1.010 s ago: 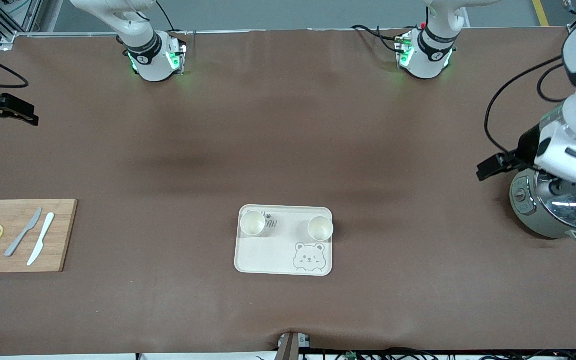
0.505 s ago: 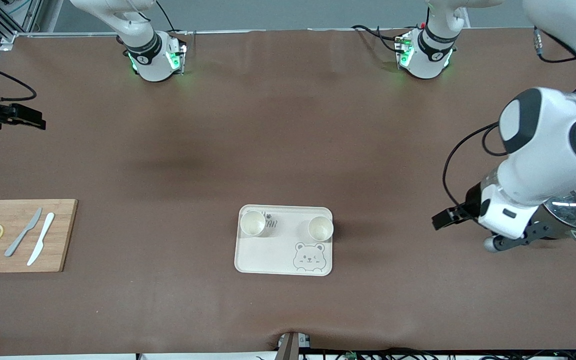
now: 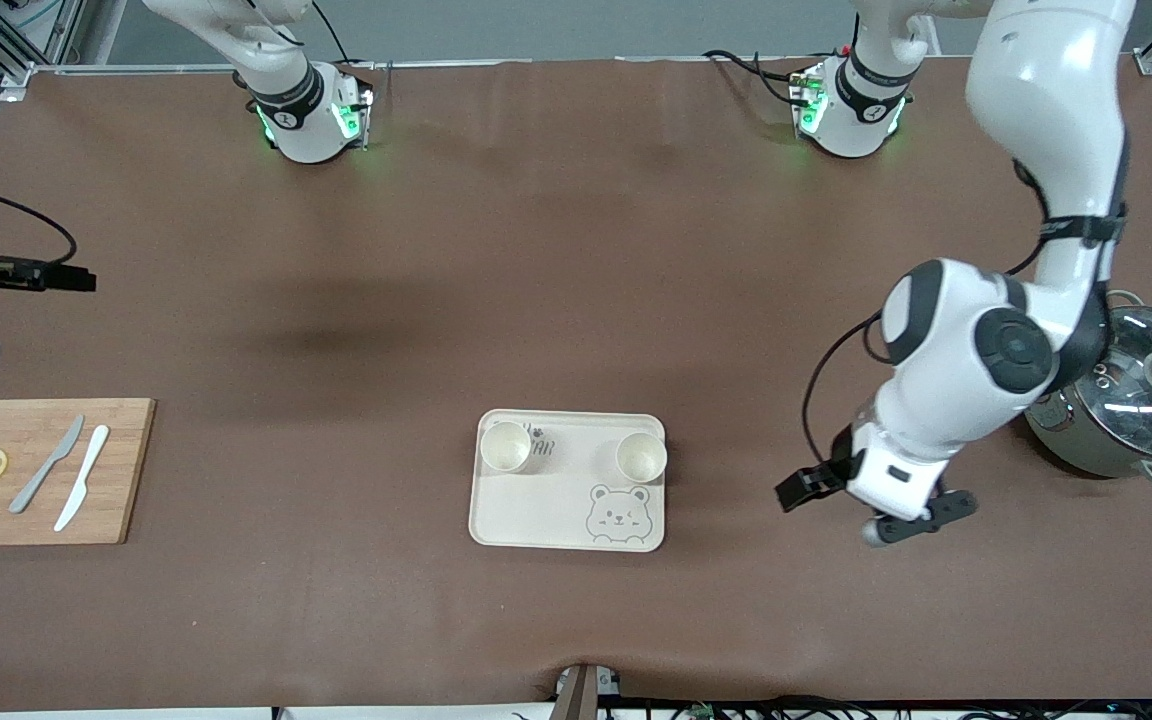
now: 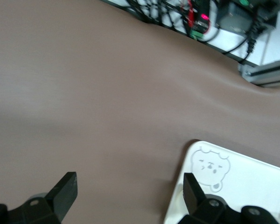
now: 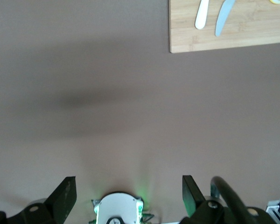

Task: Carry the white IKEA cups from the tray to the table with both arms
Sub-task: 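Lower both grippers over the two white cups on the bear tray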

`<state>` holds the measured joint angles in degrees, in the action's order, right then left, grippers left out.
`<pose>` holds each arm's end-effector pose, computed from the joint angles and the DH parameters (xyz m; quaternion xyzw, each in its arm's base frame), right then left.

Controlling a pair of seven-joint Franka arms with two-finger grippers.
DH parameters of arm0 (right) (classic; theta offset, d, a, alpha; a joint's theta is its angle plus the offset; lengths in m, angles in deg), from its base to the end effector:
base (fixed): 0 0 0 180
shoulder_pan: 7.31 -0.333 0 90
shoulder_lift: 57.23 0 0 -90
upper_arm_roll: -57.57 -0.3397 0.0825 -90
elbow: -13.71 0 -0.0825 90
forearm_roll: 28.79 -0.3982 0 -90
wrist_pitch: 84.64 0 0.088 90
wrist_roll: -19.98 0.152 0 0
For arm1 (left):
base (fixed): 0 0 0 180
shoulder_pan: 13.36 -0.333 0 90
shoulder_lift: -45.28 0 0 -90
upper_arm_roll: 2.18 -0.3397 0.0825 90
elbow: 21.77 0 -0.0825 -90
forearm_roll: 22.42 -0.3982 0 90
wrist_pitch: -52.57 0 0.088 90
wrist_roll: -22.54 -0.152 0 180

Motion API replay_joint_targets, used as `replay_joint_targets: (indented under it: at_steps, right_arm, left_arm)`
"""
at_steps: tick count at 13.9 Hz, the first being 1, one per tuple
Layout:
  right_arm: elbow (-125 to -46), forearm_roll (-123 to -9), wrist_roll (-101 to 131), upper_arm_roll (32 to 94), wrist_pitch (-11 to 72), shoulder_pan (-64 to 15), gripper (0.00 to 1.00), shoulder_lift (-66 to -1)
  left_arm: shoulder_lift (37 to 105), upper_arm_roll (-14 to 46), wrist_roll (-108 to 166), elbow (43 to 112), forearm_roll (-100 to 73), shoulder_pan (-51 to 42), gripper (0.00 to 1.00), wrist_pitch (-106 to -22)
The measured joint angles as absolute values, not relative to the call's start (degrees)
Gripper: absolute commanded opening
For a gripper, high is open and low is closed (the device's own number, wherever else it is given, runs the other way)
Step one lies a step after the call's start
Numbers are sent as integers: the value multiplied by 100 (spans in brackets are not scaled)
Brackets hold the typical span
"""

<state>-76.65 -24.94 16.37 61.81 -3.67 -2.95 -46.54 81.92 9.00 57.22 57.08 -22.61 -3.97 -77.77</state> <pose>0.5734 -0.0950 0.4840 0.9830 -0.0428 -0.1773 0.0217 0.7480 -0.2475 0.3422 0.9785 0.1469 0.0945 0.1098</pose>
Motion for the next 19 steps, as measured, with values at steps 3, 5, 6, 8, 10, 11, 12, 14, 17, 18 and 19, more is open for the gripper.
replay_joint_targets:
  at_steps: [3, 5, 6, 8, 10, 11, 12, 14, 17, 18, 19]
  right_arm:
    - [-8010, -2865, 2259, 6151, 3, -313, 100, -4607]
    - [-8239, -3212, 2700, 6113, 448, -386, 100, -4608]
    - [-8395, -3393, 2958, 6099, 755, -465, 100, -4605]
    - [-8655, -3670, 3554, 6079, 1241, -707, 100, -4574]
    - [-8739, -3740, 4256, 6061, 1591, -1086, 100, -4464]
    - [-8749, -3750, 4652, 6052, 1773, -1319, 100, -4387]
    - [-8749, -3754, 5004, 6043, 1926, -1545, 100, -4316]
    - [-8748, -3758, 5649, 6033, 2235, -1979, 100, -4195]
    - [-8707, -3764, 6517, 6025, 2725, -2522, 100, -4052]
    - [-8644, -3771, 6782, 6024, 2776, -2675, 100, -3994]
    - [-8561, -3778, 7043, 6024, 2809, -2816, 100, -3917]
  left_arm:
    - [8630, 820, 6007, 5656, -2261, 29, 97, -8229]
    - [8718, 740, 6070, 5628, -2261, 276, 94, -8246]
    - [8749, 724, 6084, 5628, -2261, 366, 94, -8242]
    - [8843, 716, 6161, 5630, -2261, 525, 90, -8242]
    - [8956, 713, 6339, 5632, -2261, 648, 88, -8241]
    - [9023, 712, 6419, 5632, -2261, 718, 88, -8241]
    - [9087, 710, 6460, 5633, -2268, 779, 87, -8241]
    - [9167, 707, 6474, 5631, -2294, 855, 86, -8244]
    - [9199, 706, 6474, 5632, -2302, 960, 66, -8241]
    - [9210, 704, 6481, 5638, -2302, 995, 56, -8236]
    - [9239, 703, 6528, 5646, -2302, 1035, 45, -8230]
